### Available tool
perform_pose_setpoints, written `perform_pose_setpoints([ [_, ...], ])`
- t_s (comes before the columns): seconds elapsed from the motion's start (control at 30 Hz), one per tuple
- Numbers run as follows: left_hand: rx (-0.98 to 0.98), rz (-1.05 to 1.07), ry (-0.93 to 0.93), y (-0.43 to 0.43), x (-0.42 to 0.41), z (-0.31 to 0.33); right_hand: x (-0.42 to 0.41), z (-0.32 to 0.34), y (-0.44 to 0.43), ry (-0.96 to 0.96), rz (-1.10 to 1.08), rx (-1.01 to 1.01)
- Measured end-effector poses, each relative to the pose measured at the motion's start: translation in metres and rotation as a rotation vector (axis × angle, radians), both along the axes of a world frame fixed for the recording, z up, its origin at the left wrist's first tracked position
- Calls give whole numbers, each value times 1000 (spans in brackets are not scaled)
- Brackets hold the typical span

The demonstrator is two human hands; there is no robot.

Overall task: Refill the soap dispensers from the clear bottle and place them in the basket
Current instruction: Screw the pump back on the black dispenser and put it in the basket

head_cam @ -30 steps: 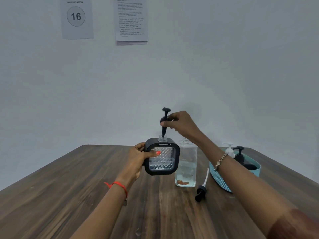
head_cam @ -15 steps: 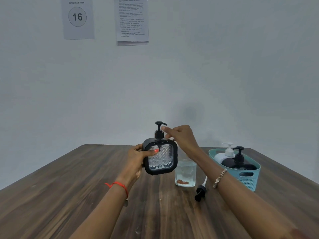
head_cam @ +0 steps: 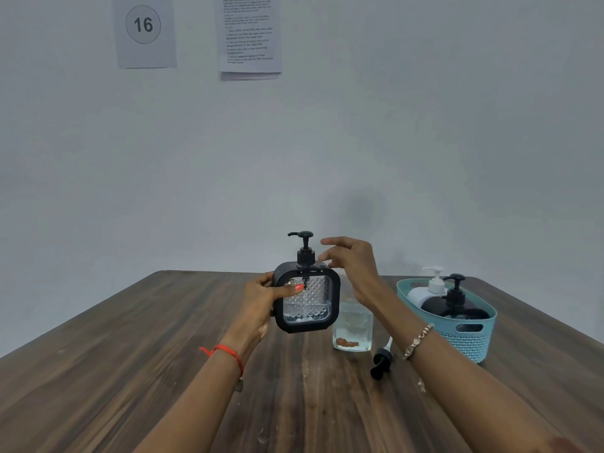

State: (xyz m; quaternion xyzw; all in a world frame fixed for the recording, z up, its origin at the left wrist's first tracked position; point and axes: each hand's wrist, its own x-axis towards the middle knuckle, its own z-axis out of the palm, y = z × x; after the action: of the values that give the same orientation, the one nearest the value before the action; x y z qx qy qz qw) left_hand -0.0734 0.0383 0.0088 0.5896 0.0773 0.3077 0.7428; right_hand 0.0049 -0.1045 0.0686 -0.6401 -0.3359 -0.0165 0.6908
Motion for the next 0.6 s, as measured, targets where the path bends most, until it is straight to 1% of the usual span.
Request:
perform_pose_setpoints([
  [0.17,-1,-17,-2,0,-2,-2,-2,3,1,-86,168,-141],
  [0.23,3,-19,-5,-1,-2,-3,-3,5,2,-110,147,-149],
  [0.37,21,-25,-21,-5,-3,-2,-4,-1,6,-191,31,-207],
  [0.47,13,-24,-28,-5,-3,-2,-6,-2,6,-147,75,-154],
  [0.53,13,-21,-30,-5,-3,-3,-2,-1,4,-138,28,-118],
  [0.6,23,-30,-25,-6,-4,-3,5,0,3,-117,15,-140],
])
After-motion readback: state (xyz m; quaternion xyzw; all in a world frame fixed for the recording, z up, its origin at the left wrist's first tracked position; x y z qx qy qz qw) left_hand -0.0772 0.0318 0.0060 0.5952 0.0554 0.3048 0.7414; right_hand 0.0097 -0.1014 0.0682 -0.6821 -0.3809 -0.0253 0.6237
